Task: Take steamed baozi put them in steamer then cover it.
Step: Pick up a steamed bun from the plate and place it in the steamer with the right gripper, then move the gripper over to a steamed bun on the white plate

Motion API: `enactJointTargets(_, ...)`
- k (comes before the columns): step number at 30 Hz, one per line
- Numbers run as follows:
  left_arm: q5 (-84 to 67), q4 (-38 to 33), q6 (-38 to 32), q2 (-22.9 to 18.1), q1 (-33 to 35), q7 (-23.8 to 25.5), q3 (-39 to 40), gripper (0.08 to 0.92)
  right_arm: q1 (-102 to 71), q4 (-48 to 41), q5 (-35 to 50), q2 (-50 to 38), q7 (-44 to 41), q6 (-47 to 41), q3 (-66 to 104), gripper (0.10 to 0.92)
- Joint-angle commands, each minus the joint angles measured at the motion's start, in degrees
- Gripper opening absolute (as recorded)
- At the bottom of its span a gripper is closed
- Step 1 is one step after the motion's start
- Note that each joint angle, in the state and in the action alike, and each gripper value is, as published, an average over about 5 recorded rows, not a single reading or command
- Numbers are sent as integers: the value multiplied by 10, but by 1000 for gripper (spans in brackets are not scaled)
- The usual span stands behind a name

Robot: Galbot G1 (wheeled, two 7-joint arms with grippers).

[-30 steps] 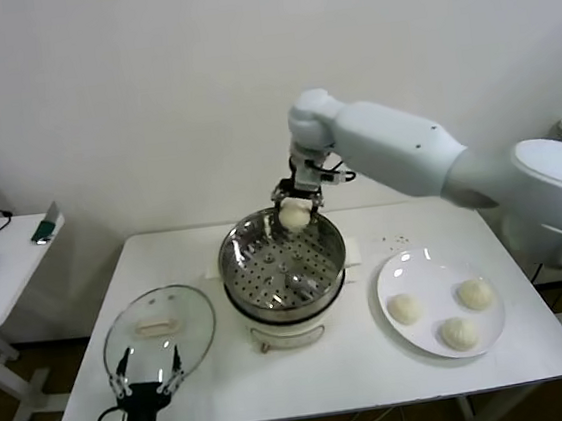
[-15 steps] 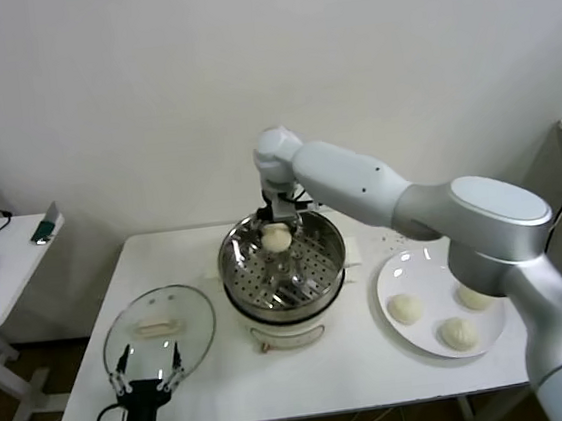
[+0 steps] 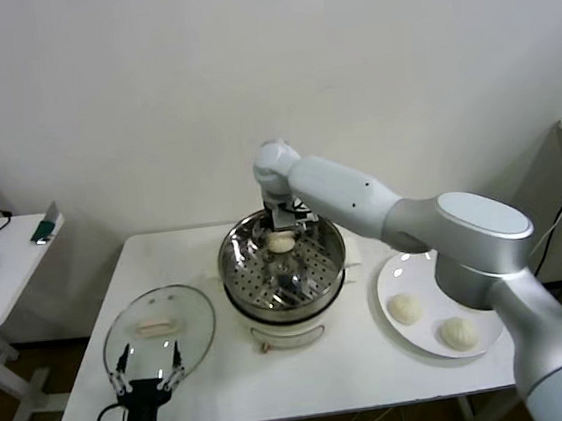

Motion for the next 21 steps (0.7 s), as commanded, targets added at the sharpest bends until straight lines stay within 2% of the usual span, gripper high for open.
enactJointTargets(1, 1, 1, 1, 1, 0, 0, 1, 823, 25, 44, 38, -34, -13, 13, 14, 823)
enactJointTargets(7, 1, 0, 1, 1, 2, 0, 2, 823, 84, 130, 172, -117, -30, -34, -36, 823)
enactJointTargets(10, 1, -2, 2, 2, 3, 2, 2, 823, 129, 173, 238, -181, 12, -84, -97, 823)
enactJointTargets(15, -1, -8, 4, 3, 5, 2, 4, 823, 214, 216, 431, -273, 85, -221, -234, 823)
enactJointTargets(21, -6, -16, 5, 4, 5, -2, 6, 823, 255, 257, 636, -346, 60, -428, -311, 823)
